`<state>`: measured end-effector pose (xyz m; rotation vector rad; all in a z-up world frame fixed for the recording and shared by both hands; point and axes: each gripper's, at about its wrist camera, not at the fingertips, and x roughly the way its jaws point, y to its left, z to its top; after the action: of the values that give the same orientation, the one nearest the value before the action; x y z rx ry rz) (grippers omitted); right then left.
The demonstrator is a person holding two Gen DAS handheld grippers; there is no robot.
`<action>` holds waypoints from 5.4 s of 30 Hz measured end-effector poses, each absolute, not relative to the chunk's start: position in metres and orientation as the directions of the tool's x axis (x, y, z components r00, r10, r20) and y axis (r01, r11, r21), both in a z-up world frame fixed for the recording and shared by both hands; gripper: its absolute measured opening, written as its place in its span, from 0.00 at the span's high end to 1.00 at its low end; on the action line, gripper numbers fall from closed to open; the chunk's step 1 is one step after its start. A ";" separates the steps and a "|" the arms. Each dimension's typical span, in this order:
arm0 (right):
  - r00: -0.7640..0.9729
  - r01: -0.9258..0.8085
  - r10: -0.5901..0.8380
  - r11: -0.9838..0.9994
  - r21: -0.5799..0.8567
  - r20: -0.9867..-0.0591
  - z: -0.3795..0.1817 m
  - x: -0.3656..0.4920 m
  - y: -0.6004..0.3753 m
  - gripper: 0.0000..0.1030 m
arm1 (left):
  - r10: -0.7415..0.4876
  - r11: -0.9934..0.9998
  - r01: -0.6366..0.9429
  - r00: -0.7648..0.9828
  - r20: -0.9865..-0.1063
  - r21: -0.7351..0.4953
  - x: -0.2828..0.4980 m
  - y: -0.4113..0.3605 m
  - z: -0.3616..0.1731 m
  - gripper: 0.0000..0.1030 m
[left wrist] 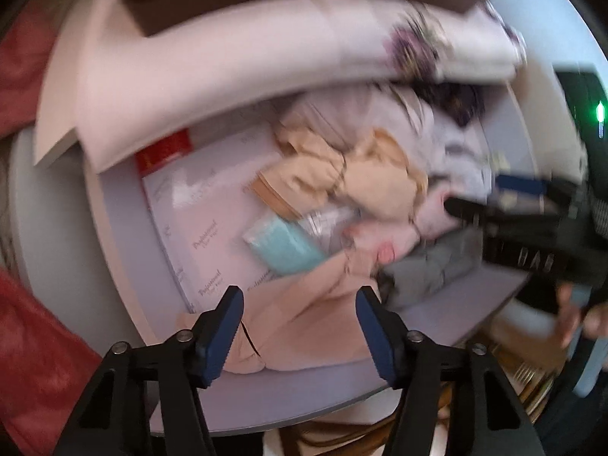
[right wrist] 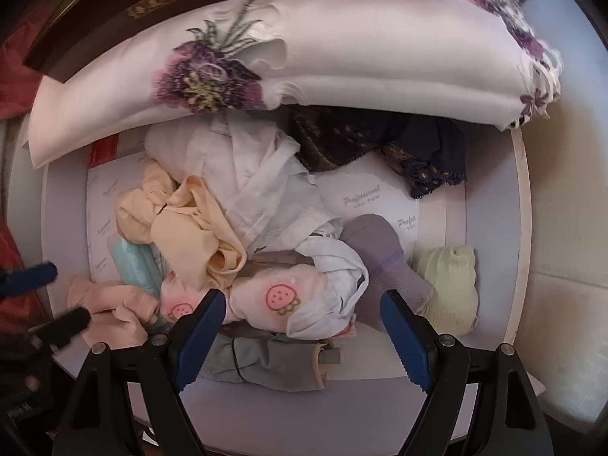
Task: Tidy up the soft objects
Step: 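Withdraw the right tool from the tray back over the drawer, then grasp the beige rolled cloth in the drawer with the left tool, then carry the beige cloth into the gold tray and open the left tool, then withdraw the left tool over the drawer while the right tool moves above the drawer items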
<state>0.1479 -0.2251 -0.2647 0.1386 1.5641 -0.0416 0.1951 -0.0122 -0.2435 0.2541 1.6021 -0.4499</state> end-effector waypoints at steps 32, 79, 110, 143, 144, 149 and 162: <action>-0.043 0.018 0.004 1.000 0.003 -0.999 -0.310 0.134 -0.199 0.18 | -0.396 0.911 0.183 0.135 -0.908 -0.370 0.204 0.049 -0.181 0.91; -0.074 -0.078 -0.019 0.997 -0.014 -0.997 -0.332 0.130 -0.134 0.17 | -0.390 0.888 -0.075 0.404 -0.828 -0.454 0.365 0.019 -0.101 0.86; -0.070 -0.075 -0.021 0.997 -0.016 -0.997 -0.329 0.135 -0.134 0.16 | -0.042 0.997 -0.041 0.491 -0.870 -0.071 0.360 -0.021 -0.110 0.64; -0.022 0.014 0.027 1.000 0.027 -0.999 -0.311 0.130 -0.170 0.15 | -0.111 0.985 -0.095 0.280 -0.954 -0.143 0.188 0.039 -0.205 0.63; -0.016 0.022 0.030 0.999 0.030 -0.999 -0.308 0.129 -0.173 0.15 | -0.106 0.988 -0.082 0.263 -0.959 -0.132 0.186 0.037 -0.211 0.63; -0.009 0.037 0.028 0.999 0.028 -1.000 -0.303 0.122 -0.184 0.15 | -0.094 0.992 -0.065 0.201 -0.975 -0.109 0.180 0.036 -0.235 0.63; 0.088 0.203 0.080 0.974 0.097 -0.993 -0.248 0.109 -0.253 0.15 | -0.134 0.989 -0.046 0.128 -0.983 -0.140 0.182 0.028 -0.256 0.63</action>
<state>0.1092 -0.2527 -0.2480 0.2310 1.4841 -0.0925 0.1820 0.0278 -0.2557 -0.1492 1.4424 -0.0637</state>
